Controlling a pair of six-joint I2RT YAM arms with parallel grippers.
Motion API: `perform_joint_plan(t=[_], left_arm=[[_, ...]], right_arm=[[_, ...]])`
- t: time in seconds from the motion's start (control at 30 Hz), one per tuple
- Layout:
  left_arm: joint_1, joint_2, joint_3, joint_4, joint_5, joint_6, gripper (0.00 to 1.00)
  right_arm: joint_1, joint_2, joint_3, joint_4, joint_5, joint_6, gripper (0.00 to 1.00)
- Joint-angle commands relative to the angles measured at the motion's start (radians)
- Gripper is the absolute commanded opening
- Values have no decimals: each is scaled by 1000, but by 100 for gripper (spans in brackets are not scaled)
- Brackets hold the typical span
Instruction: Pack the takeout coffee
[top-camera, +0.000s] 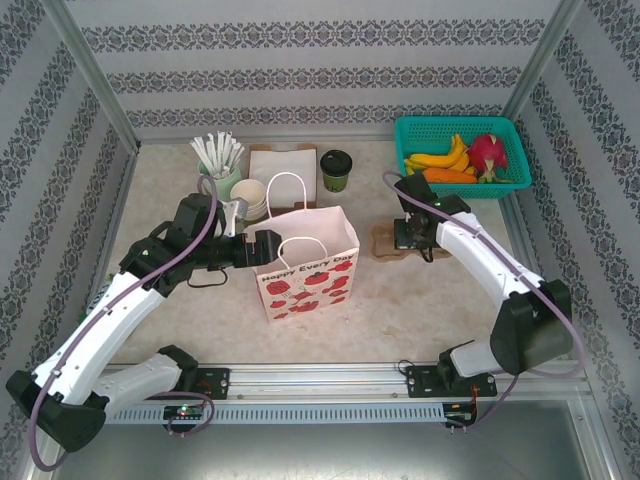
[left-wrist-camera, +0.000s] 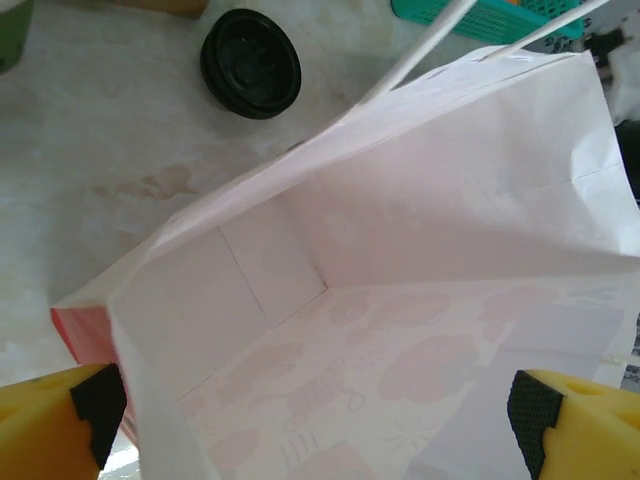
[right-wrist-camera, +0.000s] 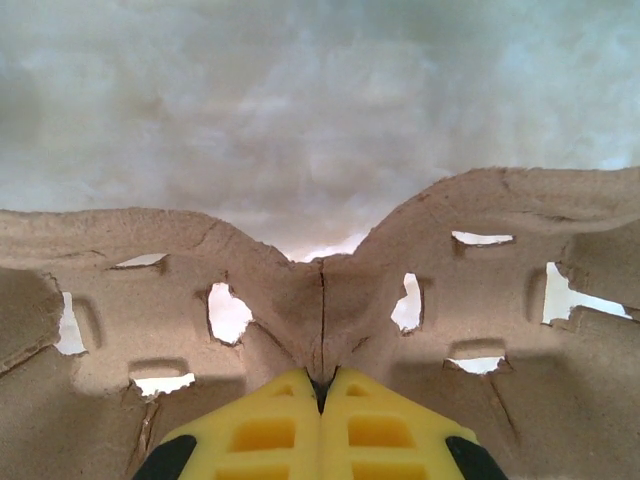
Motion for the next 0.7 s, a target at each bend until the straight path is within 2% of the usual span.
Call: perform_joint_plan(t=[0.0,0.1,0.27,0.33,0.47,0.57,0.67], left_arm=[[-14,-61,65,-52,-73,63,100],[-11,-57,114,-105,-128,98,100],[7,50,257,-174,-277,137,100],[9,98,302,-146,-246,191,100],[29,209,383,-92,-193,296,100],[46,302,465,-81,-119,325,92],[57,385,546,-97,-63,325,80]], right_arm=[[-17,-53,80,-65,31,-55,0],[-33,-82,150,-99,14,-60,0],[-29,-113,325,-159,-107,-51,0],[-20,-119,396,-166,-154,-33,0],[-9,-103,520,-153,-322,31,0],[2,-74,585,-146,-475,76,0],[38,-41,633,-155,-562,100,0]])
